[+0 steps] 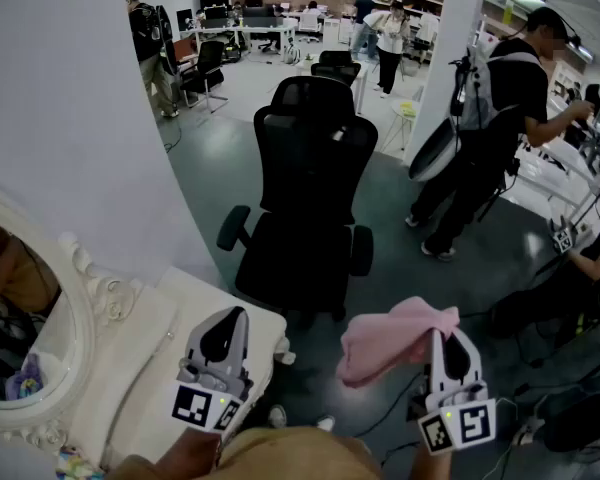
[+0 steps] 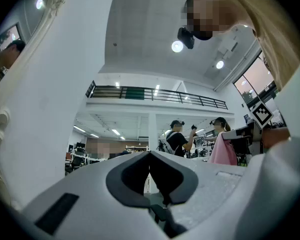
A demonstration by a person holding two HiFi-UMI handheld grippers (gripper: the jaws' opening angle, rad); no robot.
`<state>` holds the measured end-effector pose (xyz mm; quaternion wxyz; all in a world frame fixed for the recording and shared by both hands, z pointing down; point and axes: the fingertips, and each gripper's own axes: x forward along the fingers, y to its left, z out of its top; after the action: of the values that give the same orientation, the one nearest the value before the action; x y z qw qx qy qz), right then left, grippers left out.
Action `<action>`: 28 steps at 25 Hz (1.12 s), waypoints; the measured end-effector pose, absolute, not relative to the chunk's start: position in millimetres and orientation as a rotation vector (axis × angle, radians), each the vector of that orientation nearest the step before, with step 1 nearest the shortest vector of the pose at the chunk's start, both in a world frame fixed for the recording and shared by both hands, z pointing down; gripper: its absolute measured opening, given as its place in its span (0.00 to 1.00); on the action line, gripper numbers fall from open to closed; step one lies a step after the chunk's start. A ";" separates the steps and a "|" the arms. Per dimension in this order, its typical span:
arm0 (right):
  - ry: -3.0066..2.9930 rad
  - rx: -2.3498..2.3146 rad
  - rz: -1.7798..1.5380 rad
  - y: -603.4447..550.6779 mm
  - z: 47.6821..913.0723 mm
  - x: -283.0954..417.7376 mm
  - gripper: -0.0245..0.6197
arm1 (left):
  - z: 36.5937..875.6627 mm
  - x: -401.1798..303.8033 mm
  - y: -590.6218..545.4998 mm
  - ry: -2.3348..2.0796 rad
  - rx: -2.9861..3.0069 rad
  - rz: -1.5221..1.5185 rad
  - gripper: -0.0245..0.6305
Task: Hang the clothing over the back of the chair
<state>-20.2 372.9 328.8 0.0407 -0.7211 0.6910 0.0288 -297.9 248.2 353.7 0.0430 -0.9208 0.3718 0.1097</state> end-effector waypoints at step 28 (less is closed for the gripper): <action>2.153 -2.113 -0.002 369.3 360.7 64.5 0.09 | 381.3 -214.5 255.0 1.180 -2.815 0.248 0.04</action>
<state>64.5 369.3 360.7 0.0622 -0.6991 0.7124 -0.0005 -214.5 255.0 381.3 0.0395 -0.9185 0.3851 0.0809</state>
